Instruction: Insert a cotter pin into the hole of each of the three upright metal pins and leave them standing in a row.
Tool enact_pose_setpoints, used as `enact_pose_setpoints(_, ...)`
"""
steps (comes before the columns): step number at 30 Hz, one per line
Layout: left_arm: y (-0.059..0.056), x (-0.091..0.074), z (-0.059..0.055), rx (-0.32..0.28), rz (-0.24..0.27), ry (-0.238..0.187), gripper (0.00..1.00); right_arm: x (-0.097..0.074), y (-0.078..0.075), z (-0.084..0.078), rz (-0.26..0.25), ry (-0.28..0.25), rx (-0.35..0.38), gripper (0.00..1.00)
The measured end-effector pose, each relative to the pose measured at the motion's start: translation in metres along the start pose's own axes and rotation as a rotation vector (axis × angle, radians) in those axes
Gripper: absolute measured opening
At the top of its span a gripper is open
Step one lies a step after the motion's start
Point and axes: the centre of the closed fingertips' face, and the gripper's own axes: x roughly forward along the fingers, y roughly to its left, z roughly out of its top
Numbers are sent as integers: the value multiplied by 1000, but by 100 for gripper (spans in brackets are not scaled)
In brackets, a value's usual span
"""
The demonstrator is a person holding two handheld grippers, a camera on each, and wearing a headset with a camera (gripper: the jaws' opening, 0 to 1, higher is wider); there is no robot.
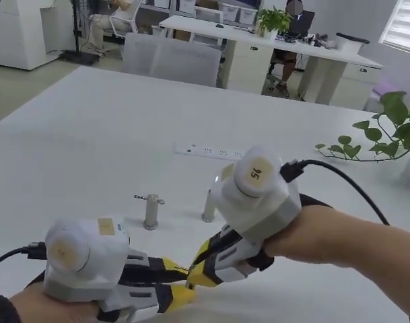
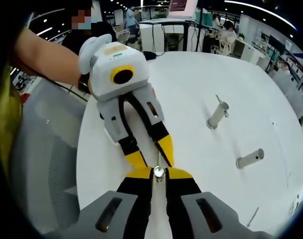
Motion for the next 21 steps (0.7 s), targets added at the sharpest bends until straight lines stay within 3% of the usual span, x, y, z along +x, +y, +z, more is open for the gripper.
enact_pose_setpoints(9,-4,-17,1,-29,1,-18,30,-3,-5,-1,7,2,5,9)
enact_pose_setpoints(13,-8,-23,8,-26,4,-38,35,-6,-8,1,5,2,-1,9)
enact_pose_setpoints(17,-11,-28,14,-78,10,-56,49,-11,-15,2,1,3,-1,9)
enact_pose_setpoints(21,-15,-35,16,-84,19,-60,60,-18,-25,4,-9,-5,2,9)
